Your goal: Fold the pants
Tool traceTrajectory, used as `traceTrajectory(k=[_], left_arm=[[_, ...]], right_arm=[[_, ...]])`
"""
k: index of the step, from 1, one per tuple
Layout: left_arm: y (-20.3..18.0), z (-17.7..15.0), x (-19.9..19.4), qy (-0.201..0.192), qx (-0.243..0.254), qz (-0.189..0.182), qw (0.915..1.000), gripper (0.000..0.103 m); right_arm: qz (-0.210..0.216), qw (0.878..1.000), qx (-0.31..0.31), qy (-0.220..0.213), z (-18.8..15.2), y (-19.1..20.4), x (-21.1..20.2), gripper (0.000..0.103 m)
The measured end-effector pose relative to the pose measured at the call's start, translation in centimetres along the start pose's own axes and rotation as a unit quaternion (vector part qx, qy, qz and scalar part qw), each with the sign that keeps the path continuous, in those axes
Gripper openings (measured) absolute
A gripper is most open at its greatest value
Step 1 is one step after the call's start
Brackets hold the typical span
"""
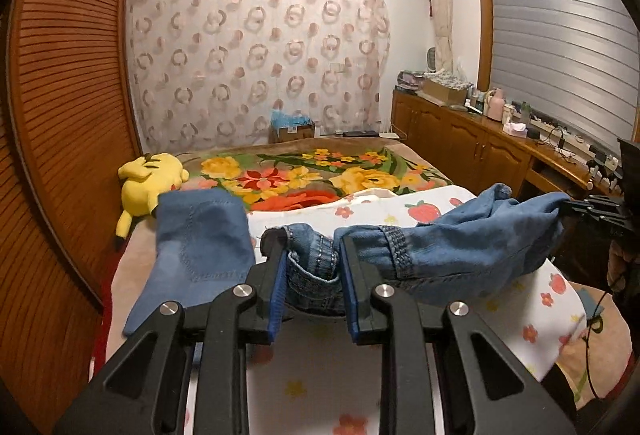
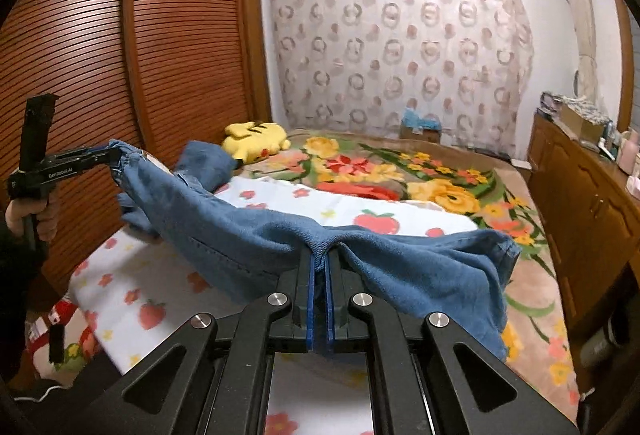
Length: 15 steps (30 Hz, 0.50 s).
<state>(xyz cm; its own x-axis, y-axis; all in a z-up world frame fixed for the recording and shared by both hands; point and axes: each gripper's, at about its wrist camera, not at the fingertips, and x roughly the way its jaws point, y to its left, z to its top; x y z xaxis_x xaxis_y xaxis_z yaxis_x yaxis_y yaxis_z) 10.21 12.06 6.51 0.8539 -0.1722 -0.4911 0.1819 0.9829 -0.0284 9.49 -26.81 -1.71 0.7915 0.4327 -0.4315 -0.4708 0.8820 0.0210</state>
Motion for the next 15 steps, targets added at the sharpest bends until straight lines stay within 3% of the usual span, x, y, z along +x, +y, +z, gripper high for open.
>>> traceTrajectory(k=[9,15], left_arm=[[-1.3,-8.0,-0.9,0.07,-0.011,0.005,0.9975,0.026],[-2.4,-11.0,-0.8,0.104,-0.01,0.008,0.9945,0.028]], right_arm=[[0.024,0.998,0.011,0.058,-4.6,-0.2,-0.2,0.004],[0.03,0.996,0.026,0.084,-5.1,-1.1,0.7,0.004]])
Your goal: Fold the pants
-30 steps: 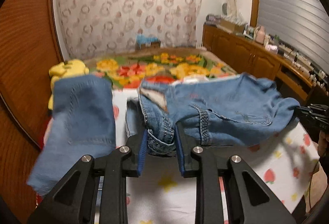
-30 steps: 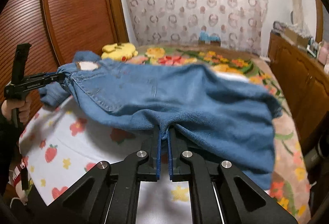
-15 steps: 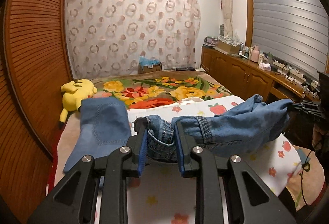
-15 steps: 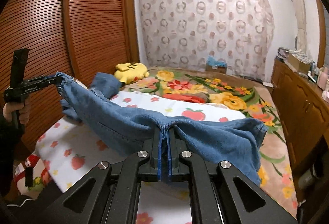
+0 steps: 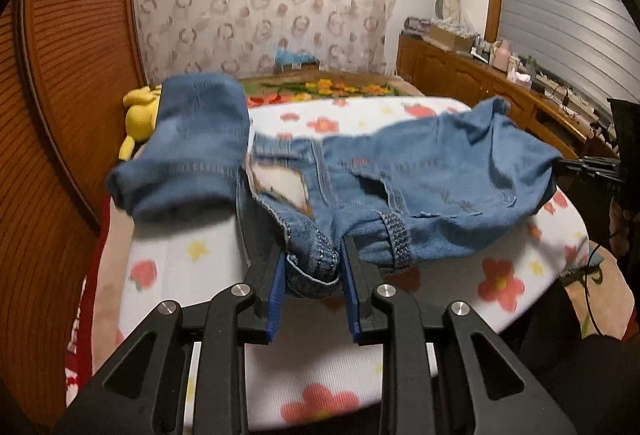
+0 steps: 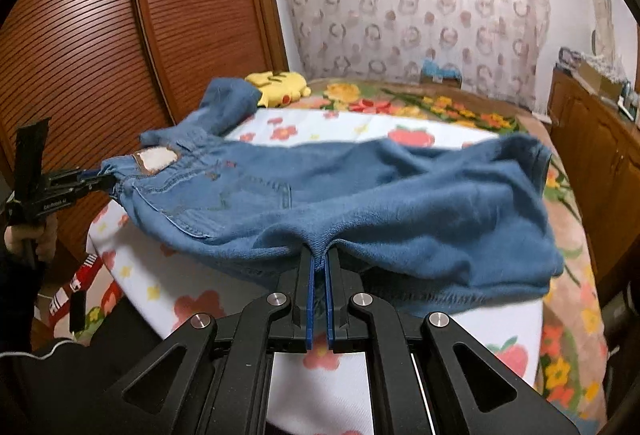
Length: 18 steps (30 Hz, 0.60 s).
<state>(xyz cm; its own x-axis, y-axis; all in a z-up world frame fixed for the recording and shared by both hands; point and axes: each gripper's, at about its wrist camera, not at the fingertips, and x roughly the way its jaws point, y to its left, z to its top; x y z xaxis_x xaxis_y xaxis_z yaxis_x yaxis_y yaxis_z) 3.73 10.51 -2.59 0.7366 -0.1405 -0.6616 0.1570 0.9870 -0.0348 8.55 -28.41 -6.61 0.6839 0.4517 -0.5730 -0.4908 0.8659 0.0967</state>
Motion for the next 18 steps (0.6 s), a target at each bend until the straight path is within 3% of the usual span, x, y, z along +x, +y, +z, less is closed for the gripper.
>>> traceTrajectory(k=[6,11,15,18], left_arm=[[0.0,0.0,-0.5,0.004,0.005,0.005,1.0,0.039],[-0.2,0.6,-1.7,-0.019,0.011,0.005,0.9997,0.056],[-0.7,1.5,-1.7,-0.033,0.011,-0.006,0.9994,0.077],[-1.4,2.2,-0.8,-0.035,0.014,-0.017,0.9991,0.078]], right_arm=[[0.003,1.0,0.015,0.003,0.0,-0.2,-0.7,0.004],[-0.006,1.0,0.017,-0.007,-0.7,0.3,-1.5,0.011],[-0.027,0.999,0.025,-0.022,-0.9,-0.4,-2.5,0.013],[-0.045,0.998,0.039,-0.031,-0.9,-1.3,-3.0,0.024]])
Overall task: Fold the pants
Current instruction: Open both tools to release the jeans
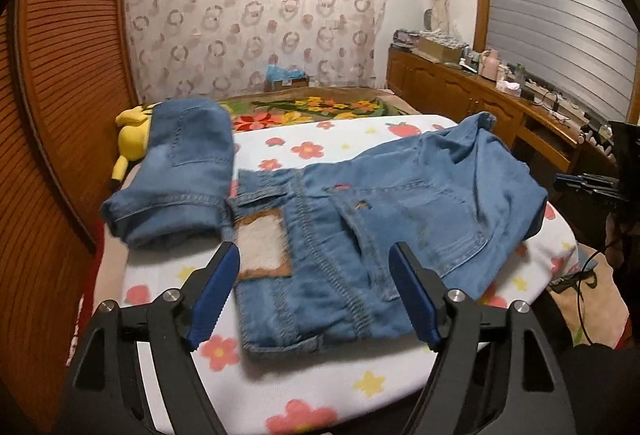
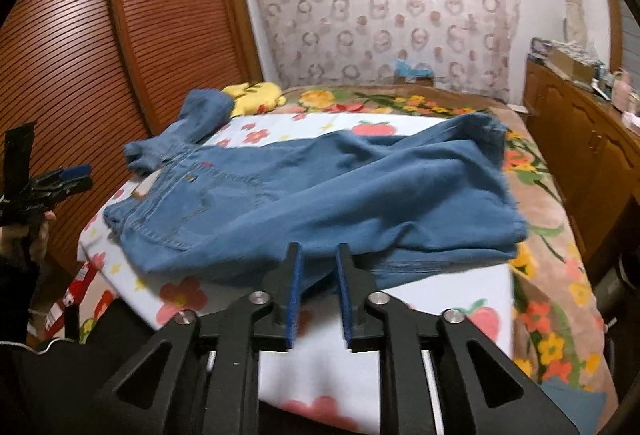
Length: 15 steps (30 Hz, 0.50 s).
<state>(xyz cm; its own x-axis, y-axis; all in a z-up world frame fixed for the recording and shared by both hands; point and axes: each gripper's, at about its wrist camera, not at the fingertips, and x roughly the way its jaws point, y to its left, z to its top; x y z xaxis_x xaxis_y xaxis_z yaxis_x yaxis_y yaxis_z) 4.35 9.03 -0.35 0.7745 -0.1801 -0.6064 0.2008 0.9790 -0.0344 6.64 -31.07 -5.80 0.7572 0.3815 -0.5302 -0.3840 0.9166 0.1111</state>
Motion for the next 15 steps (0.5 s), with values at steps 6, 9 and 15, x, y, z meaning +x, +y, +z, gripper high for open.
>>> traceTrajectory(k=[6,9,15], left_arm=[[-2.3,1.4,2.6,-0.007,0.009,-0.022,0.9997,0.078],[-3.5,2.0,3.8,-0.007,0.016,-0.039,0.9991,0.078],[-5.9,2.8,5.6,-0.003,0.03,-0.06,0.9977,0.078]], right_arm=[[-0.052,0.998,0.014,-0.014,0.0,-2.7,0.4,0.037],[-0.084,0.996,0.023,-0.006,-0.1,-4.5,1.8,0.041],[-0.127,0.99,0.06,0.026,0.0,-8.5,5.2,0.042]])
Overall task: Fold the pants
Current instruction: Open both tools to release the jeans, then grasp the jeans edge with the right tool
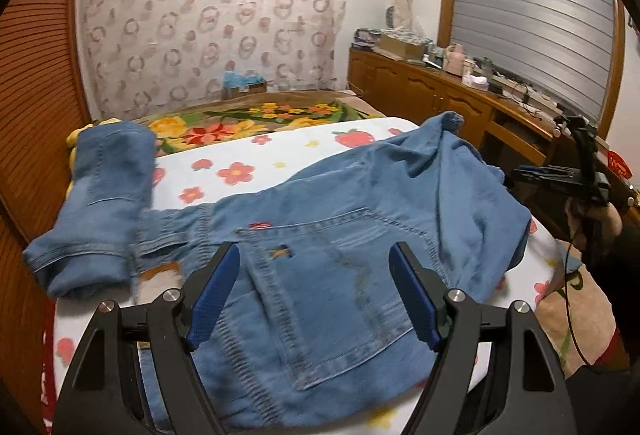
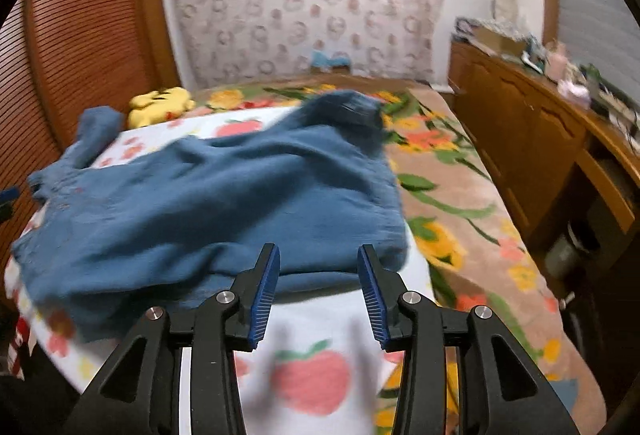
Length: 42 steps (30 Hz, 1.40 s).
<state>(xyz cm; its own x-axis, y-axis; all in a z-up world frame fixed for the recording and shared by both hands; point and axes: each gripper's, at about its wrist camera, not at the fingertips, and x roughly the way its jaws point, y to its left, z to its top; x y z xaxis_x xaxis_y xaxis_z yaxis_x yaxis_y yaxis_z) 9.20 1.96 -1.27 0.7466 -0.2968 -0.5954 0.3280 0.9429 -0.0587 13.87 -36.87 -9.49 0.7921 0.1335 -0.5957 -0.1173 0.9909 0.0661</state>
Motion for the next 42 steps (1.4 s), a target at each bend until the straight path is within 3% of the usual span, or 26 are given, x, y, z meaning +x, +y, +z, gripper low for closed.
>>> traceTrajectory(k=[12,25,29,33,42], left_arm=[[-2.3,0.5,1.8,0.012,0.012,-0.016,0.9997,0.078],[-2.6,0.3,2.6,0.02,0.01,-0.012,0.9997,0.078],[-2.6,0.2,2.5,0.019,0.007,-0.011,0.9997,0.078],[-2.5,0.3,2.5,0.02,0.009,-0.009,0.9997,0.078],[-2.1,0.2,1.6,0.01,0.003,-0.002,0.9999,0.078]], right_arm=[[0.005,0.999,0.037,0.034,2.2,-1.3,3.4,0.046],[0.012,0.998,0.043,0.04,2.3,-2.4,3.7,0.045],[0.023,0.998,0.041,0.036,2.2,-2.4,3.5,0.021],[0.024,0.999,0.031,0.02,2.3,-1.8,2.6,0.016],[0.022,0.998,0.012,-0.059,5.1,-0.3,-2.7,0.013]])
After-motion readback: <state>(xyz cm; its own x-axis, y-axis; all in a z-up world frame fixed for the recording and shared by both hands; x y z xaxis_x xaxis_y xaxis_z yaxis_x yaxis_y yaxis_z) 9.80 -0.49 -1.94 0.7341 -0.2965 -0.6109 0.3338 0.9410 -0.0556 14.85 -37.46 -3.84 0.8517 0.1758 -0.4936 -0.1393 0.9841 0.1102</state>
